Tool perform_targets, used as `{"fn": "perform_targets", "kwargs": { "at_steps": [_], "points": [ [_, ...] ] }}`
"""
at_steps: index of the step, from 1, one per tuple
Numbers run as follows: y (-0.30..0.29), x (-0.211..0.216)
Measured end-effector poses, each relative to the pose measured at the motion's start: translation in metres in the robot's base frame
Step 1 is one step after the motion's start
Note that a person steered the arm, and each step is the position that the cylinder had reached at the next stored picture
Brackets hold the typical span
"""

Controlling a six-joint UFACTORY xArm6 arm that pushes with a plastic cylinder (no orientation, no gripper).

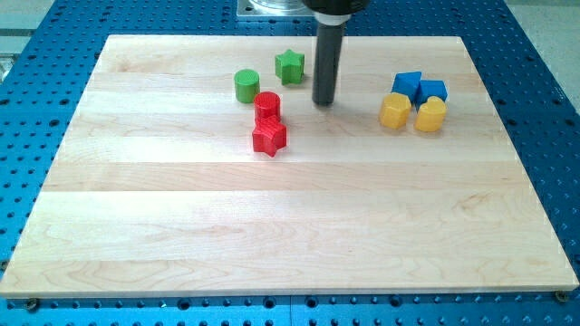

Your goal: Put the red circle vertically below the green circle

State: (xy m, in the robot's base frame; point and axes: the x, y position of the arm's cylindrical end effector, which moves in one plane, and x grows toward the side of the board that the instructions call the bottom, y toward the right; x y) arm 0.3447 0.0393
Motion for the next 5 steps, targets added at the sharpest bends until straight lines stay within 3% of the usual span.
{"fn": "perform_targets", "kwargs": {
  "at_steps": [5],
  "points": [
    [-0.073,0.014]
  ]
}}
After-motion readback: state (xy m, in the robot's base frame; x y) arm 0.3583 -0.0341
